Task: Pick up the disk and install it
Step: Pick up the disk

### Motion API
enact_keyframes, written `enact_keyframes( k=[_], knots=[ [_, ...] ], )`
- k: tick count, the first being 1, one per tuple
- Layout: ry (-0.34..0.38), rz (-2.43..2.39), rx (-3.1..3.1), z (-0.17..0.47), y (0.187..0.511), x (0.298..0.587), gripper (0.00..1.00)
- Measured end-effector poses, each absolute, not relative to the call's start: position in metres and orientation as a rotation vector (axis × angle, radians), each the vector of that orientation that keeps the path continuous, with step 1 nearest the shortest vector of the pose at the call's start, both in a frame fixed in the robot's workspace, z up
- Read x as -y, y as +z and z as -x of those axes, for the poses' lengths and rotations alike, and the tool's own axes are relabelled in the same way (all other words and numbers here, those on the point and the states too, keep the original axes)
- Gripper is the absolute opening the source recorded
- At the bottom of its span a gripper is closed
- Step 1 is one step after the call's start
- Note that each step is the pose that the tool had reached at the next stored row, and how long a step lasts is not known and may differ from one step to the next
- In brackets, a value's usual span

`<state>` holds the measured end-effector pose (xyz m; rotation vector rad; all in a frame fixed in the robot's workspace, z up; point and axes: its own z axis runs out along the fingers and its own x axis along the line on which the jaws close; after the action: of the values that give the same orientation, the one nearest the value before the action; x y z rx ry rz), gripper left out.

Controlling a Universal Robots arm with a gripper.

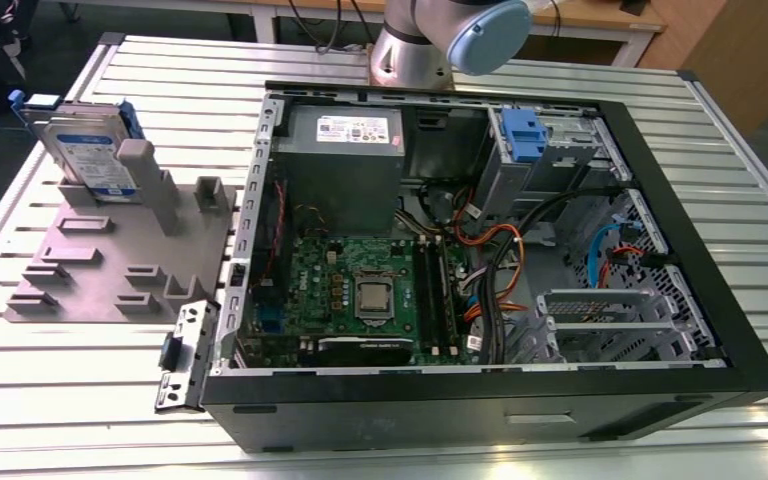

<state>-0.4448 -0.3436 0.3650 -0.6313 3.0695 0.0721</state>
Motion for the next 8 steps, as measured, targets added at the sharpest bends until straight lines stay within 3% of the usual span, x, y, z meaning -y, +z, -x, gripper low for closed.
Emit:
enact_keyframes(
  k=[8],
  knots=[
    [0.072, 0.639, -3.068, 0.4448, 0.3650, 0.3436, 0.11]
  ],
)
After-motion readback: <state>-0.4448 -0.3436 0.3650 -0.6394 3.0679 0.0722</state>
